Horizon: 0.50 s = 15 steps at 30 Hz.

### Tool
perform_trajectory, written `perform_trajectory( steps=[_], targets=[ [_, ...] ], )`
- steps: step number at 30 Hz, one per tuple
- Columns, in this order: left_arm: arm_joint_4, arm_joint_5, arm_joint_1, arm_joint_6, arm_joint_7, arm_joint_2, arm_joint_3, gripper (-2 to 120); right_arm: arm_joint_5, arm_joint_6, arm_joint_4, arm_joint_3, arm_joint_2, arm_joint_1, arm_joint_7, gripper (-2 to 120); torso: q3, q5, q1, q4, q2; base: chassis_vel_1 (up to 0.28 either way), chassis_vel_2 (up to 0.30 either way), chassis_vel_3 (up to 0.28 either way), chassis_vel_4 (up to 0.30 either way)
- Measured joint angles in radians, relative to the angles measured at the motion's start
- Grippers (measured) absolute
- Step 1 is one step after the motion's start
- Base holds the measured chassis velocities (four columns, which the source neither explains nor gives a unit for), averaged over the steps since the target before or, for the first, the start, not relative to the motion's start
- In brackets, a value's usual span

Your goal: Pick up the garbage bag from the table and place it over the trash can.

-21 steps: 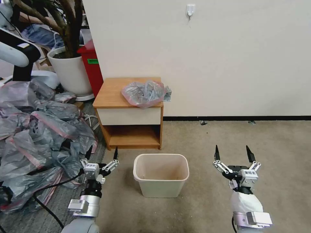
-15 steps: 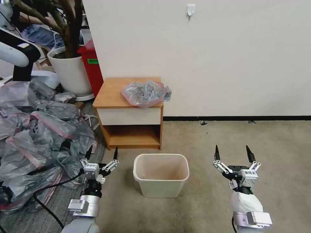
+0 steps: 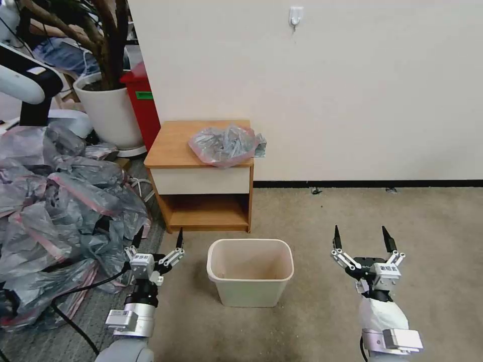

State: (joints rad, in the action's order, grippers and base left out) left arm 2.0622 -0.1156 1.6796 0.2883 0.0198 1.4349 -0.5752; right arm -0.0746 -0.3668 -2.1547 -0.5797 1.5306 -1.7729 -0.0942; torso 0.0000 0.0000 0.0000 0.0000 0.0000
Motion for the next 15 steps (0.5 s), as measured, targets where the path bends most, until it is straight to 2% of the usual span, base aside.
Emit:
perform_trajectory(
  steps=[8, 10, 11, 15],
  targets=[
    [0.018, -0.005, 0.008, -0.020, -0.005, -0.001, -0.001, 100, 0.000, 0.002, 0.000, 0.000, 0.000, 0.000, 0.000, 100, 0.000, -0.0001, 0.000, -0.0001, 0.000, 0.000, 0.000, 0.000, 0.000],
    [0.064, -0.022, 0.033, -0.073, -0.025, -0.004, -0.007, 100, 0.000, 0.019, -0.007, 0.000, 0.002, -0.001, 0.001, 100, 0.000, 0.0001, 0.000, 0.0000, 0.000, 0.000, 0.000, 0.000, 0.000],
    [0.064, -0.022, 0.033, -0.073, -0.025, -0.004, -0.007, 100, 0.000, 0.019, -0.007, 0.000, 0.002, -0.001, 0.001, 100, 0.000, 0.0001, 0.000, 0.0000, 0.000, 0.000, 0.000, 0.000, 0.000],
    [0.196, -0.070, 0.100, -0.238, -0.084, -0.015, -0.023, 100, -0.003, 0.151, -0.068, 0.003, 0.019, -0.013, 0.016, 100, 0.000, 0.0000, 0.000, 0.0000, 0.000, 0.000, 0.000, 0.000, 0.000]
  ],
)
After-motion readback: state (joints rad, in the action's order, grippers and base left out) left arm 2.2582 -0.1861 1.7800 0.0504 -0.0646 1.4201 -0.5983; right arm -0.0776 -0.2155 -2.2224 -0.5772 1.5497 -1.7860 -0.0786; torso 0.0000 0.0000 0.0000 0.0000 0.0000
